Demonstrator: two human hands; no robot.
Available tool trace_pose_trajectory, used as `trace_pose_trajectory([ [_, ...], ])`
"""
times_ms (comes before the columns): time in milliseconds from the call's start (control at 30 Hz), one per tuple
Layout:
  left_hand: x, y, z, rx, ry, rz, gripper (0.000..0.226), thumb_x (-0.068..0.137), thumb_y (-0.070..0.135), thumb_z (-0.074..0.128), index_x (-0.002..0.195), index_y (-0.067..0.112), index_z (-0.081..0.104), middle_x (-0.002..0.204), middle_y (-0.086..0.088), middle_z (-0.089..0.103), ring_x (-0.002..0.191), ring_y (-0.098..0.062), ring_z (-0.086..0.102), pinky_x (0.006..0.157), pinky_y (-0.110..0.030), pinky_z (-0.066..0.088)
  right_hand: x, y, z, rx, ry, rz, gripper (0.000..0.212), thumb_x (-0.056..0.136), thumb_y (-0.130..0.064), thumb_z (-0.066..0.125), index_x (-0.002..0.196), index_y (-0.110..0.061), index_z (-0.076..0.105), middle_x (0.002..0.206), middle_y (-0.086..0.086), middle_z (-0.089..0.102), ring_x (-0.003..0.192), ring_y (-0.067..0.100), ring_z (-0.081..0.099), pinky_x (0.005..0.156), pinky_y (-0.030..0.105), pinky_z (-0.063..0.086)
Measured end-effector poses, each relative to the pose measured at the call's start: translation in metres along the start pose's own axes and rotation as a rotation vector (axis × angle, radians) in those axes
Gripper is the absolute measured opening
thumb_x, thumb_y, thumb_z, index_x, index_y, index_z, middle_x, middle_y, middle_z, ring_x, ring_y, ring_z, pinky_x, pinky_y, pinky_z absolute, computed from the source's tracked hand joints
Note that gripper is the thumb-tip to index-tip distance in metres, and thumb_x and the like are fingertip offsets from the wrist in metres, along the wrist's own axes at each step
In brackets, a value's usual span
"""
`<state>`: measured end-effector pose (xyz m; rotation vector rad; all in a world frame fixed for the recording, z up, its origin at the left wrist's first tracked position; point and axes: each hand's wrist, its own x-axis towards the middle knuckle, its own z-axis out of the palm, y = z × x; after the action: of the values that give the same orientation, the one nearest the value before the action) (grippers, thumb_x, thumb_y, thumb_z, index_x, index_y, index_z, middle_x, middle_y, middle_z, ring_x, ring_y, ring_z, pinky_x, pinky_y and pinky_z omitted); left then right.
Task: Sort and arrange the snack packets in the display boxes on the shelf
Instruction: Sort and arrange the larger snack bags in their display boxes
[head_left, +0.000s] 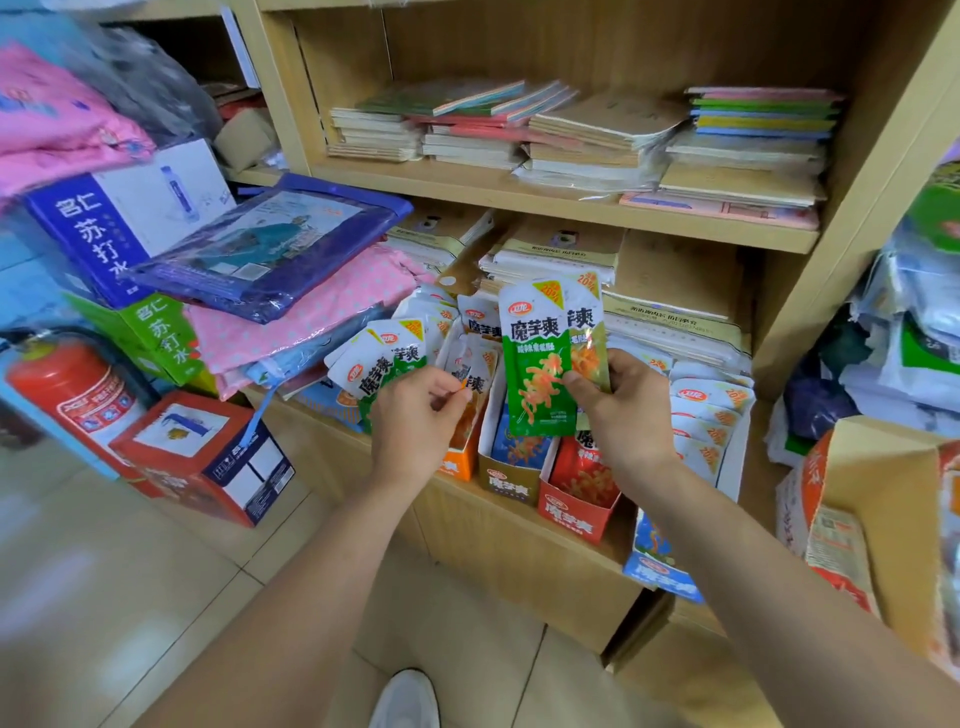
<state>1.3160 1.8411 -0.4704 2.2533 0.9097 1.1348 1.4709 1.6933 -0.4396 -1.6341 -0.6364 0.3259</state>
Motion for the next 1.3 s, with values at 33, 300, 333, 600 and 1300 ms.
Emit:
trace_pose_trajectory([
  [33,-0.001,0.0,0.0,-0.008,-0.011,-0.012,0.007,0.082,0.02,0.082,0.083,0.018,0.075,0.077,0.008,0.073,0.072,-0.008,0.069,0.07,-0.037,0.06,0.002,0.0,0.001,0.008,0.002,0.002,0.008,0.091,-0.011,0.07,0.098,-0.007,0.068,0.094,0.007,0.075,0.089,0.023,0.072,0.074,0.039,0.06],
  [300,-0.008,0.002,0.0,-0.059,-0.142,-0.103,0.007,0.08,0.019,0.084,0.085,0.017,0.078,0.082,0.01,0.075,0.074,0.007,0.067,0.075,-0.017,0.056,0.0,0.002,0.0,0.036,-0.017,-0.013,0.013,0.091,-0.008,0.069,0.102,-0.001,0.068,0.096,0.01,0.075,0.088,0.021,0.072,0.07,0.027,0.057],
  [333,-0.008,0.002,0.0,-0.063,-0.194,-0.101,0.008,0.08,0.016,0.083,0.086,0.018,0.079,0.085,0.01,0.076,0.076,0.007,0.067,0.077,-0.015,0.056,0.001,0.003,-0.001,0.041,-0.008,-0.008,0.012,0.091,-0.009,0.07,0.101,-0.002,0.068,0.094,0.009,0.075,0.088,0.023,0.072,0.072,0.032,0.059],
  [600,-0.012,-0.002,-0.025,-0.385,-0.199,-0.319,0.015,0.089,0.011,0.072,0.101,0.019,0.078,0.098,0.008,0.076,0.095,-0.01,0.071,0.082,-0.03,0.059,0.0,0.002,0.007,0.04,-0.03,-0.027,0.014,0.092,-0.012,0.07,0.102,-0.003,0.068,0.094,0.009,0.076,0.088,0.021,0.073,0.08,0.045,0.06],
  [1300,0.02,-0.051,-0.044,0.197,0.145,-0.453,0.016,0.077,0.032,0.084,0.077,0.021,0.072,0.078,0.005,0.074,0.084,-0.024,0.07,0.07,-0.032,0.051,0.006,-0.001,0.038,0.183,-0.026,-0.07,0.015,0.101,-0.014,0.056,0.101,-0.012,0.071,0.092,-0.001,0.076,0.086,0.012,0.073,0.078,0.024,0.055],
])
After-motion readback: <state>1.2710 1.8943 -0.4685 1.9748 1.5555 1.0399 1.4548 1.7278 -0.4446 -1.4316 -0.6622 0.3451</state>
